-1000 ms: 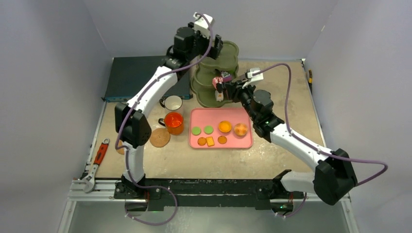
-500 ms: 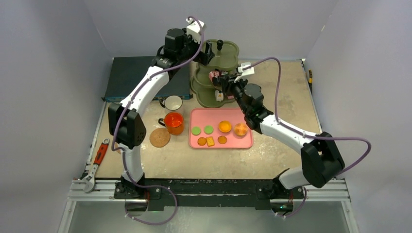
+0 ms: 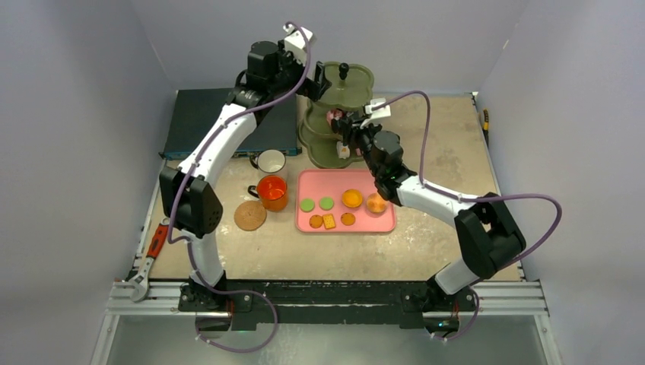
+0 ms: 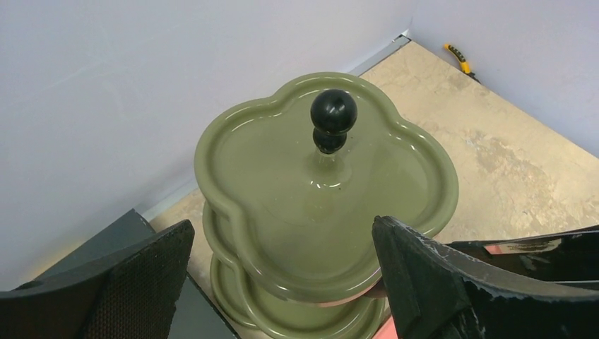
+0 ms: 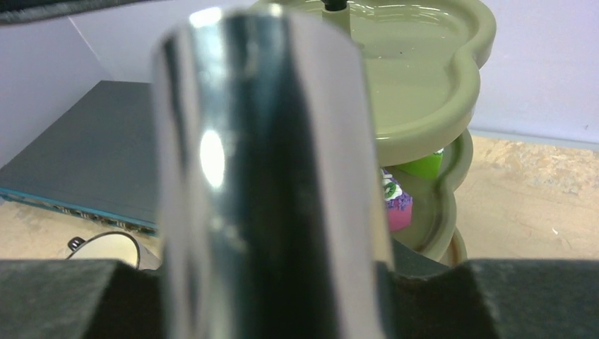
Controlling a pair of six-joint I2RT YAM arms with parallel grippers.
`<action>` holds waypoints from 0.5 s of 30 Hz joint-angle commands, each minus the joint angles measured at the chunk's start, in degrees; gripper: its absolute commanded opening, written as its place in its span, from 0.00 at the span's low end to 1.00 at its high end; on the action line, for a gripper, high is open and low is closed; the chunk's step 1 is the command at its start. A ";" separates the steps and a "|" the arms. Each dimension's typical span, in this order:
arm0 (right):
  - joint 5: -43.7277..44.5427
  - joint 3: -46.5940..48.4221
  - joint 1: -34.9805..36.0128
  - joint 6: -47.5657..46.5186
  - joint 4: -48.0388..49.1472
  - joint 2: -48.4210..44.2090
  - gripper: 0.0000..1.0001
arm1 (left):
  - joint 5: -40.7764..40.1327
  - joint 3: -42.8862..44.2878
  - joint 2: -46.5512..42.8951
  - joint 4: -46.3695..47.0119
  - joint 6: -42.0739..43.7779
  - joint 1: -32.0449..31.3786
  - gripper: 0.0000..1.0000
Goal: Serve the afternoon tea
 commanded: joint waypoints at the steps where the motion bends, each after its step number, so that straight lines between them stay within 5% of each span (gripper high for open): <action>1: 1.90 2.48 1.33 -0.92 3.68 -1.76 0.44 | 5.61 1.85 -0.63 0.61 2.73 0.77 0.99; 9: 3.06 -0.41 2.94 0.04 1.11 -8.08 0.51 | 21.68 16.32 11.52 -4.88 6.34 1.16 0.99; 15: 4.67 -3.25 3.55 0.36 -1.41 -12.45 0.53 | 24.24 23.04 18.06 -2.78 6.29 1.17 0.98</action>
